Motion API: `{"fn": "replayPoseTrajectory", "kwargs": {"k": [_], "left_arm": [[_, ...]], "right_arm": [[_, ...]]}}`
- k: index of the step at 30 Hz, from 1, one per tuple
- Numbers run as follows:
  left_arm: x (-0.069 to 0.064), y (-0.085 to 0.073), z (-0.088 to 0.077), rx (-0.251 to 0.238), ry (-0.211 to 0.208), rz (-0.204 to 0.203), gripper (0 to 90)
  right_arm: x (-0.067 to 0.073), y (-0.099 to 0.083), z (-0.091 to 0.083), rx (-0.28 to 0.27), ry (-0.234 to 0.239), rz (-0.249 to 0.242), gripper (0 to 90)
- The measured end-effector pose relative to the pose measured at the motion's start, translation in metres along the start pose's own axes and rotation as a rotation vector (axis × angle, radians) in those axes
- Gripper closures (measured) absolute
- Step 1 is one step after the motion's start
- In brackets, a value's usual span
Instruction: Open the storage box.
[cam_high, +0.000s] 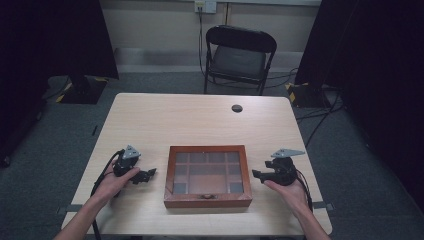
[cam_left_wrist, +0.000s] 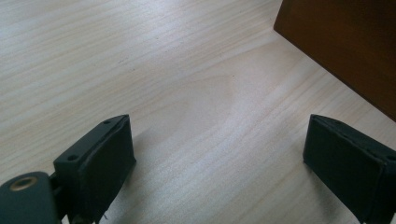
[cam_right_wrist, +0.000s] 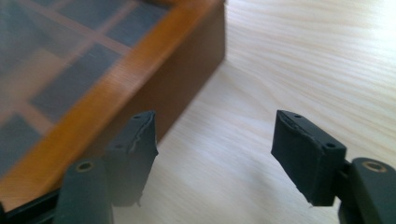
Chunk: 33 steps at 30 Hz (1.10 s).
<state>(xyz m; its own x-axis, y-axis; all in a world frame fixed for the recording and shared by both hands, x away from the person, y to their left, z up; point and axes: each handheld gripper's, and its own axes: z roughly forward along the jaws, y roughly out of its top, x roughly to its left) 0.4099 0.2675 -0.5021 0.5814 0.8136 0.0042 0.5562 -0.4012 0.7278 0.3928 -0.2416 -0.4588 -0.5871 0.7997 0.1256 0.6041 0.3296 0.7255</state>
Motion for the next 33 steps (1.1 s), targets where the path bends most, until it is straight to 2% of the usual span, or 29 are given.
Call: {"fn": "replayPoseTrajectory", "kwargs": {"k": [7,8,10,15,21,28,33], "left_arm": [[0.000,0.000,0.000,0.000,0.000,0.000,7.9],[0.000,0.000,0.000,0.000,0.000,0.000,7.9],[0.000,0.000,0.000,0.000,0.000,0.000,7.9],[0.000,0.000,0.000,0.000,0.000,0.000,7.9],[0.000,0.000,0.000,0.000,-0.002,0.000,7.8],[0.000,0.000,0.000,0.000,-0.005,-0.008,7.4],[0.000,0.000,0.000,0.001,-0.005,-0.008,7.4]], "right_arm": [[0.008,0.012,-0.017,-0.075,0.070,0.014,39.3],[0.009,0.013,-0.019,-0.083,0.091,0.021,40.2],[0.013,0.014,-0.022,-0.094,0.116,0.018,46.1],[0.025,0.020,-0.026,-0.091,0.161,0.005,52.1],[0.039,0.039,-0.030,-0.105,0.206,-0.030,57.2],[0.064,0.059,-0.029,-0.123,0.302,-0.084,60.8],[0.079,0.072,-0.027,-0.132,0.332,-0.123,62.5]]}}
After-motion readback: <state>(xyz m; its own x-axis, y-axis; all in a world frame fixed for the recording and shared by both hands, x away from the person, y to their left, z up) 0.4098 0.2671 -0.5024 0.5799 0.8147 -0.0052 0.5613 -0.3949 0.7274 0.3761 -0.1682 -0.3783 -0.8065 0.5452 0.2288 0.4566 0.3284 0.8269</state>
